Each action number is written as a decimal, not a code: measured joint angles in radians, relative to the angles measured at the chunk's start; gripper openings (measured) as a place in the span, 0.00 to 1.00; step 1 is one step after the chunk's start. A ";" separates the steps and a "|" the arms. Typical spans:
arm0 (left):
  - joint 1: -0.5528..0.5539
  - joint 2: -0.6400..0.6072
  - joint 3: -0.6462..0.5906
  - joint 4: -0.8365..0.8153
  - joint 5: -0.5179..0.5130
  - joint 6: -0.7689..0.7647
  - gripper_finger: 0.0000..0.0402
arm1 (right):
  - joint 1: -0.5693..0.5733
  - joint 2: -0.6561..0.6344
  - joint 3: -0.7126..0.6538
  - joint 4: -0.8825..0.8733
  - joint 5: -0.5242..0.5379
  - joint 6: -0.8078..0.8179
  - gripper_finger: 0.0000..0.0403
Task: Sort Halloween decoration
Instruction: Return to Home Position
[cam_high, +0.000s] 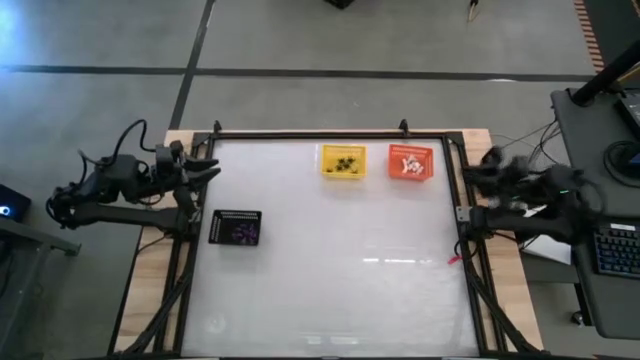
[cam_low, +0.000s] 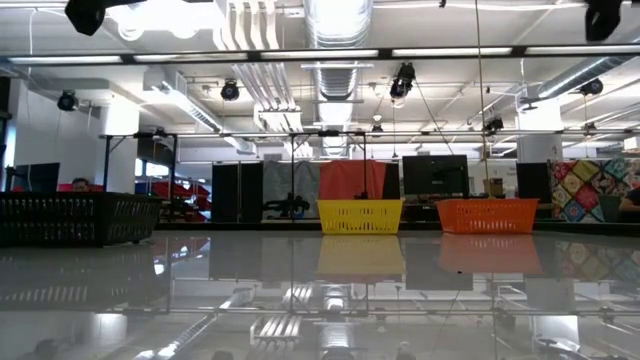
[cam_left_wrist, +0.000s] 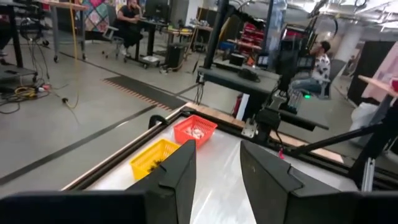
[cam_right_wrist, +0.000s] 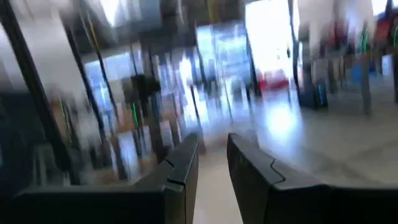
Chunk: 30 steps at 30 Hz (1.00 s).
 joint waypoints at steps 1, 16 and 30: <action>0.000 -0.003 -0.005 0.004 0.000 -0.002 0.27 | 0.000 -0.001 -0.020 -0.055 -0.007 -0.004 0.19; 0.000 -0.029 -0.105 0.048 0.001 -0.090 0.27 | 0.000 -0.002 -0.287 0.153 0.029 -0.048 0.20; -0.001 -0.035 -0.121 0.131 0.002 -0.053 0.27 | 0.000 -0.003 -0.494 0.246 0.028 -0.008 0.18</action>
